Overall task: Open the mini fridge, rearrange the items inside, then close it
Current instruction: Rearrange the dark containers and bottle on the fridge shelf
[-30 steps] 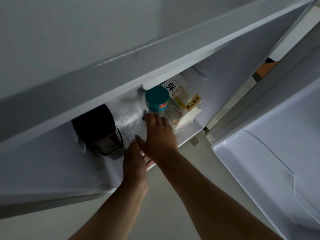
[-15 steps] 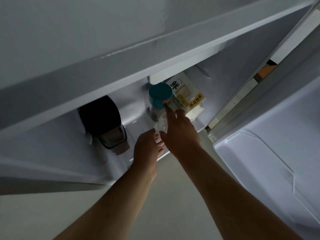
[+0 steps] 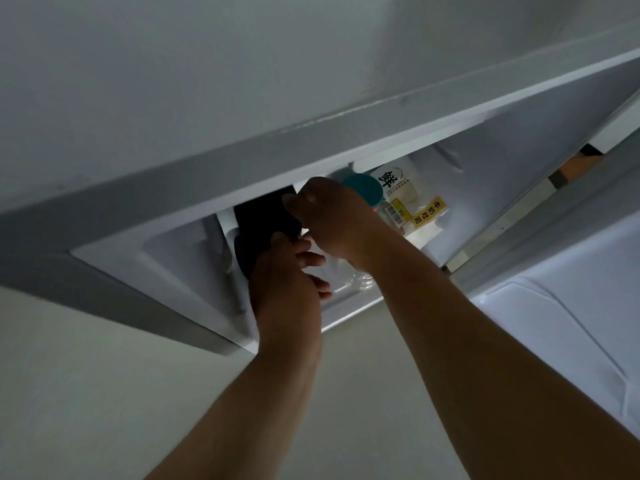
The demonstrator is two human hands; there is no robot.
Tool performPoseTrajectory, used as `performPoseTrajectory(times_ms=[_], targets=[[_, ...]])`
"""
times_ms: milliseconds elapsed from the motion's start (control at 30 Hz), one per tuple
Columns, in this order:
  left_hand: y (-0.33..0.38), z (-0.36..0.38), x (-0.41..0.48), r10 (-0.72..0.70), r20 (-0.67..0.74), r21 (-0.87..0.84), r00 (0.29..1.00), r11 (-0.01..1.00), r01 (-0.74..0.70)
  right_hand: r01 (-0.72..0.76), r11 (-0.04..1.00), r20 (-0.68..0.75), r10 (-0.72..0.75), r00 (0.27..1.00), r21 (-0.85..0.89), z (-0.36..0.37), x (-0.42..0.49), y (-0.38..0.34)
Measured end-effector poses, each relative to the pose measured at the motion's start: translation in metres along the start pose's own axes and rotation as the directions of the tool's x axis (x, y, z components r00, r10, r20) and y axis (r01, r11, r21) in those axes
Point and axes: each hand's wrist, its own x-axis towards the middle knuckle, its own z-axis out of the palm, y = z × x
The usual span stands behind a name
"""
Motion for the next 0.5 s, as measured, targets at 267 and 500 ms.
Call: performPoseTrajectory(times_ms=[267,500], targets=[[-0.008,0.029,-0.014,0.011,0.216,0.163,0.976,0.986,-0.047,-0.221,0.975,-0.051,0.221,0.974,0.007,-0.022,-0.015,0.026],[-0.032,0.037,0.006,0.051,0.197,0.161,0.979,0.983,-0.084,-0.224,0.961,-0.164,0.198,0.966,-0.163,-0.032,-0.011,0.038]])
